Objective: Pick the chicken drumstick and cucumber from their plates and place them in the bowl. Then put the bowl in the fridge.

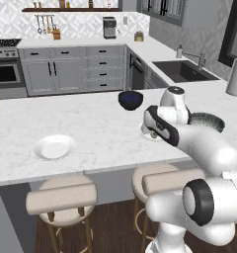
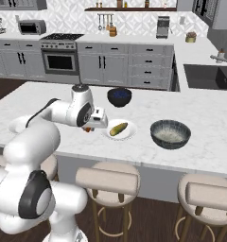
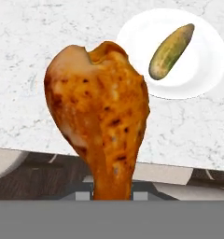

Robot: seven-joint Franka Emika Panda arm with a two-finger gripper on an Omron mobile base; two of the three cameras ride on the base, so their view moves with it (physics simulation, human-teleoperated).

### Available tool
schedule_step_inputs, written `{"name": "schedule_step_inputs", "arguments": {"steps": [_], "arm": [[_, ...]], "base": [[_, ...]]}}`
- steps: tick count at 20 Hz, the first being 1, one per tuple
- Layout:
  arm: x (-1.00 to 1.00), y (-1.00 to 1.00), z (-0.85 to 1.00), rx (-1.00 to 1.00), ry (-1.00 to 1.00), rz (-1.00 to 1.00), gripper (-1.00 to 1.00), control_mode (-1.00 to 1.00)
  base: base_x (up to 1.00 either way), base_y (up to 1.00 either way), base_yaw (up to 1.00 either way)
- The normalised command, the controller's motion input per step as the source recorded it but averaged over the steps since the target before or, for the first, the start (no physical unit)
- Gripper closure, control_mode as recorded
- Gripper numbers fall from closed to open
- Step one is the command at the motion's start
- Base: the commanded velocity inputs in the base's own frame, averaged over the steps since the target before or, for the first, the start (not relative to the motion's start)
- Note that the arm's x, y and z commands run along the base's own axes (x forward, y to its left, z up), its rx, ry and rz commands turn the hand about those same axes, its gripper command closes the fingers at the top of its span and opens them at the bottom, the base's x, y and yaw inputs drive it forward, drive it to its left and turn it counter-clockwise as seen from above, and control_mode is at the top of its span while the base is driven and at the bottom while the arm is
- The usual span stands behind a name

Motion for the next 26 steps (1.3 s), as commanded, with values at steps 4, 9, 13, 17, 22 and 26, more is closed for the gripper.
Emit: {"name": "schedule_step_inputs", "arguments": {"steps": [4,9,13,17,22,26], "arm": [[0.02,-0.92,0.26,-0.06,0.00,0.00,1.00,-1.00],[0.00,-0.94,-0.15,-0.03,-0.04,0.00,1.00,-1.00],[0.03,-0.82,0.00,-0.03,0.04,-0.01,1.00,-1.00],[0.31,-0.81,0.00,0.00,0.13,-0.08,1.00,-1.00],[0.11,-0.86,0.00,0.03,0.03,-0.04,1.00,-1.00],[0.13,-0.68,0.00,0.02,0.00,0.00,1.00,-1.00]], "base": [[0.00,0.00,0.00],[0.00,0.00,0.00],[0.00,0.00,0.00],[0.00,0.00,0.00],[0.00,0.00,0.00],[0.00,0.00,0.00]]}}
